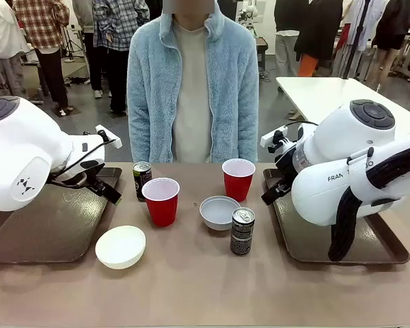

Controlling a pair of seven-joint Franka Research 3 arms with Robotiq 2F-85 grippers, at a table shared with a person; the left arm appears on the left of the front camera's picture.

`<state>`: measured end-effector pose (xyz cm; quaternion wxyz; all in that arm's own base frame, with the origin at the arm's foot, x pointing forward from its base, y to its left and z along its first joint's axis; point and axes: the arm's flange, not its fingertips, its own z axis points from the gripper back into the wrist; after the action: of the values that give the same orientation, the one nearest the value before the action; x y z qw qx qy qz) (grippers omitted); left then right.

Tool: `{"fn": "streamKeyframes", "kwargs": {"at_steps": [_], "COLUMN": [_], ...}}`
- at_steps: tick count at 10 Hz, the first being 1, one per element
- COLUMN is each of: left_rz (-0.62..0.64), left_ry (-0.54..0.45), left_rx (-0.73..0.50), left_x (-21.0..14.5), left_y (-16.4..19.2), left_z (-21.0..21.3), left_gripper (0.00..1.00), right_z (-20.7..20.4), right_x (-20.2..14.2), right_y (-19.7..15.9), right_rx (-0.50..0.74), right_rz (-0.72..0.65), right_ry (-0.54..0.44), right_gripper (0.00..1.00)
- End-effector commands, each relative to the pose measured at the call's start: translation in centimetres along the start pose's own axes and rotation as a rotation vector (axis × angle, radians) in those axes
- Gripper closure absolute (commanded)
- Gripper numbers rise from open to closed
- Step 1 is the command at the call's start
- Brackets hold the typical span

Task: Prepare tableware on both trays.
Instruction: Pick up a Picnic Bowl from the table and place it on a Handle tray.

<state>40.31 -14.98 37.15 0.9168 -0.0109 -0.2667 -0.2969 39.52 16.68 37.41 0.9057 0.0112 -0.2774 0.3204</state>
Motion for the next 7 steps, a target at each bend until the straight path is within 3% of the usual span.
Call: {"fn": "streamKeyframes", "kwargs": {"at_steps": [1,7], "left_rz": [0.000,0.000], "left_ry": [0.000,0.000], "left_rx": [0.000,0.000], "left_x": [0.00,0.00], "left_y": [-0.01,-0.01], "left_z": [0.00,0.00], "left_gripper": [0.00,0.00], "right_z": [0.00,0.00], "right_x": [0.00,0.00], "right_y": [0.00,0.00], "right_rx": [0.000,0.000], "right_rz": [0.000,0.000], "right_ry": [0.000,0.000], "right_gripper": [0.00,0.00]}}
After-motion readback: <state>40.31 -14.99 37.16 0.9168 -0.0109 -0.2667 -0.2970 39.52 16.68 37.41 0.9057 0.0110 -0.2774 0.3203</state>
